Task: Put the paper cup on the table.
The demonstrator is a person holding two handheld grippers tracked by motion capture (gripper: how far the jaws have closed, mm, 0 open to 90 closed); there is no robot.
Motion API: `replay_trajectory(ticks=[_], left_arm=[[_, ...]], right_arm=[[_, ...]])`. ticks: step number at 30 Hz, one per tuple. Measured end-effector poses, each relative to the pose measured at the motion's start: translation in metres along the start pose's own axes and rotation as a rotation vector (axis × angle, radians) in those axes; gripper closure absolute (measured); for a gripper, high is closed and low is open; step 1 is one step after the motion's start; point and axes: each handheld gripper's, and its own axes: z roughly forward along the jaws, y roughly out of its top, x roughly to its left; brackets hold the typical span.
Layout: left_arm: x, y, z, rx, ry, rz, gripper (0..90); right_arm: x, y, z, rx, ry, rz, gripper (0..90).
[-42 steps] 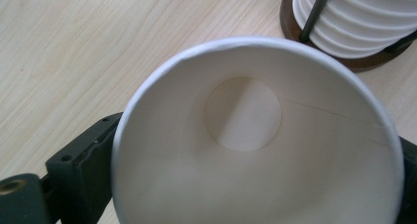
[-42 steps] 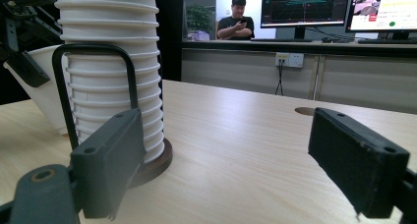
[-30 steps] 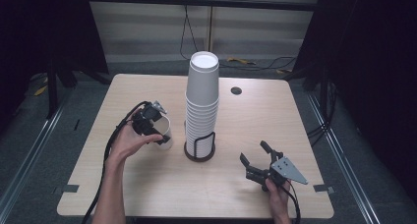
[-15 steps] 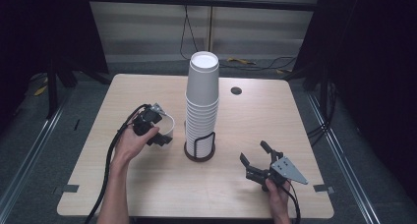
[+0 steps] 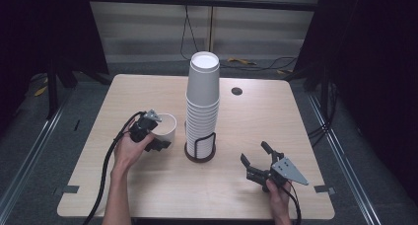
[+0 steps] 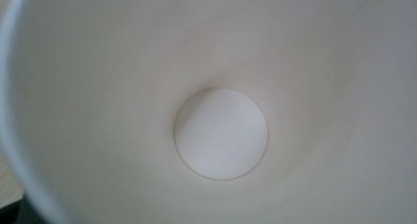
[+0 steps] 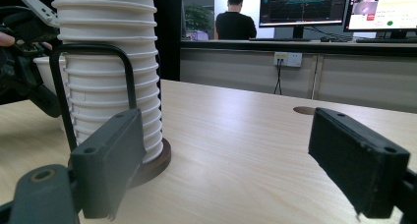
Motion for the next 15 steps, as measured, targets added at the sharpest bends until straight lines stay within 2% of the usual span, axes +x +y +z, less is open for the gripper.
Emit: replay_trajectory(ticks=[1,3,5,7,10,13,14,15], left_arm=[[0.0,-0.002,-0.001,-0.003,0.001,0.006,15.5],[0.001,-0.006,-0.003,-0.025,-0.014,-0.008,15.5],[0.001,-0.012,-0.005,-0.057,-0.018,-0.045,15.5],[0.0,-0.016,-0.008,-0.078,-0.011,-0.043,15.5],[-0.003,-0.021,-0.012,-0.101,0.025,-0.063,15.5],[-0.004,-0.025,-0.018,-0.144,0.029,-0.076,15.5],[-0.005,-0.026,-0.02,-0.135,0.04,-0.072,15.6],[-0.007,-0.027,-0.021,-0.128,0.071,-0.073,15.6]], right_arm=[[0.0,0.0,0.0,0.0,0.0,0.0,13.6],[0.0,0.0,0.0,0.0,0.0,0.0,13.6],[0.0,0.0,0.0,0.0,0.0,0.0,13.6],[0.0,0.0,0.0,-0.001,-0.001,0.0,13.6],[0.0,0.0,0.0,0.0,0.001,0.0,13.6],[0.0,0.0,0.0,-0.001,0.0,0.0,13.6],[0.0,0.0,0.0,-0.001,0.0,0.0,13.6],[0.0,0.0,0.0,0.0,0.001,0.0,13.6]])
